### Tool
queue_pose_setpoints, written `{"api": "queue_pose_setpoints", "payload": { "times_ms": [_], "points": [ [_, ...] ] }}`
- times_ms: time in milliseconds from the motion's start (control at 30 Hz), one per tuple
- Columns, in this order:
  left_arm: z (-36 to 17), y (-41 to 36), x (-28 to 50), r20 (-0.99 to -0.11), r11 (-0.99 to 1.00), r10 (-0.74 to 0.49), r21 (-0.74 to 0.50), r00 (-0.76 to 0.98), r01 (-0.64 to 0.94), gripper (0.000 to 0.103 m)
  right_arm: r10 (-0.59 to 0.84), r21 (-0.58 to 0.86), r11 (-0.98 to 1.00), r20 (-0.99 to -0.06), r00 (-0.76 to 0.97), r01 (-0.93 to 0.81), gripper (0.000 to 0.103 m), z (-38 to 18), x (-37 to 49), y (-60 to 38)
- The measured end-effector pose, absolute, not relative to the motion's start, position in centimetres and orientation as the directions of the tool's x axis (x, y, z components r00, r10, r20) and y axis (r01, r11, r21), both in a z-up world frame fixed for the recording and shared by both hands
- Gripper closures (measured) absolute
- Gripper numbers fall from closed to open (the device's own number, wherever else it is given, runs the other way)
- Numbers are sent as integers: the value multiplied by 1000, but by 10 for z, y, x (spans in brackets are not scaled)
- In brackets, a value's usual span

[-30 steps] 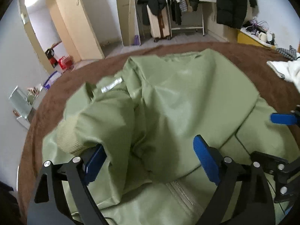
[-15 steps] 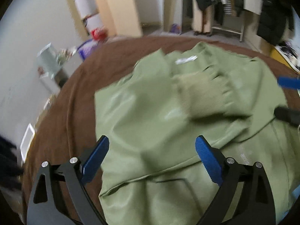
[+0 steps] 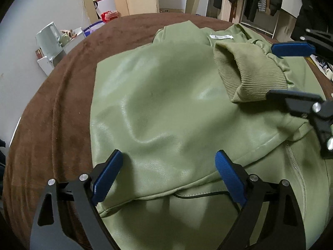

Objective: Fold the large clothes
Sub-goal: 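Grasp the ribbed cuff of the laid sleeve with the right gripper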

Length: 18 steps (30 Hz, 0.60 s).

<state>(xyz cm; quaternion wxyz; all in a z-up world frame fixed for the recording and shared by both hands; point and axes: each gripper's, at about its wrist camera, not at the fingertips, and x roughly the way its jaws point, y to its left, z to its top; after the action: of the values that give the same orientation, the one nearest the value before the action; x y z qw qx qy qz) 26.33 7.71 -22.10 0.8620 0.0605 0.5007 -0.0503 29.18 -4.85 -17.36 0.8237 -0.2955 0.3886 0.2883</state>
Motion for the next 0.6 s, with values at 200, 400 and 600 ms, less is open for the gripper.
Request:
{"api": "queue_pose_setpoints", "payload": {
  "times_ms": [200,400,600],
  "points": [
    [-224,77,265,-871,986,-31,54,490,159,14,144,-370,625,-811,567,-688,55,-198,300,-40],
    [-226,78,265,-871,987,-35,47,490,153,14,169,-254,760,-811,560,-598,84,-194,314,-63],
    [-222,76,262,-867,987,-50,32,495,156,13,228,-83,892,-766,601,-444,85,-166,302,-114]
  ]
}}
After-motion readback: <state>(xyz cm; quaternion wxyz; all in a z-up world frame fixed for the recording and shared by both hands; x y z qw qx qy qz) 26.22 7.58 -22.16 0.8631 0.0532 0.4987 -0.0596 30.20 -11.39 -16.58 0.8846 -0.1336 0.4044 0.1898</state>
